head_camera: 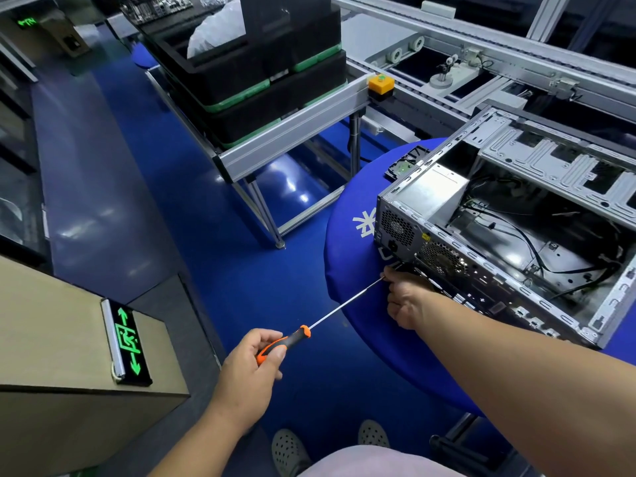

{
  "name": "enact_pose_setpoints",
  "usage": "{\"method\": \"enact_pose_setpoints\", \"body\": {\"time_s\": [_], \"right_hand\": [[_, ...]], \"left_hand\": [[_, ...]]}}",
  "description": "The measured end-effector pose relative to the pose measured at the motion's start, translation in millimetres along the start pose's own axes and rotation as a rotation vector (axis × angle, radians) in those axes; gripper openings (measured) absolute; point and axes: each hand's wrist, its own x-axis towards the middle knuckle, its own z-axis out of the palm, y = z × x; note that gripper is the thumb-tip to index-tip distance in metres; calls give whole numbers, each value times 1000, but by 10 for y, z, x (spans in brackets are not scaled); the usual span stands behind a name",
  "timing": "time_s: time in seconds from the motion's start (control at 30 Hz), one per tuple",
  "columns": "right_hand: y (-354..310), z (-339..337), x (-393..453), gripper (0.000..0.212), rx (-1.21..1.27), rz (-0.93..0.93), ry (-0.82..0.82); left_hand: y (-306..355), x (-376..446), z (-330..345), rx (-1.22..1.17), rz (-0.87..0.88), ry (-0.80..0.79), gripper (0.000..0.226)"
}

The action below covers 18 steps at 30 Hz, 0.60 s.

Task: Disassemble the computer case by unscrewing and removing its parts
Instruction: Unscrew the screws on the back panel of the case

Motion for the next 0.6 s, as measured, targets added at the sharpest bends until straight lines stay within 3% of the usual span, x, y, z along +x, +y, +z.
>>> {"method": "enact_pose_setpoints", "body": {"time_s": [0.07, 0.23, 0.3, 0.4, 0.5, 0.6], "right_hand": [[-1, -6, 4, 26, -5, 0, -1], [4, -9, 32, 27, -2, 1, -19], [0, -10, 35, 28, -7, 3, -23], [5, -23, 37, 28, -12, 3, -24], [8, -12, 27, 29, -20, -1, -22], [-3, -1, 15, 29, -27, 0, -13]], "left_hand": [[13, 25, 11, -122, -91, -12, 13], [77, 30, 20, -518, -531, -100, 44], [71, 28, 31, -569, -613, -108, 49], [62, 30, 45, -543, -600, -104, 50], [77, 15, 42, -438, -463, -133, 44], [141, -22, 34, -189, -229, -127, 16]]}}
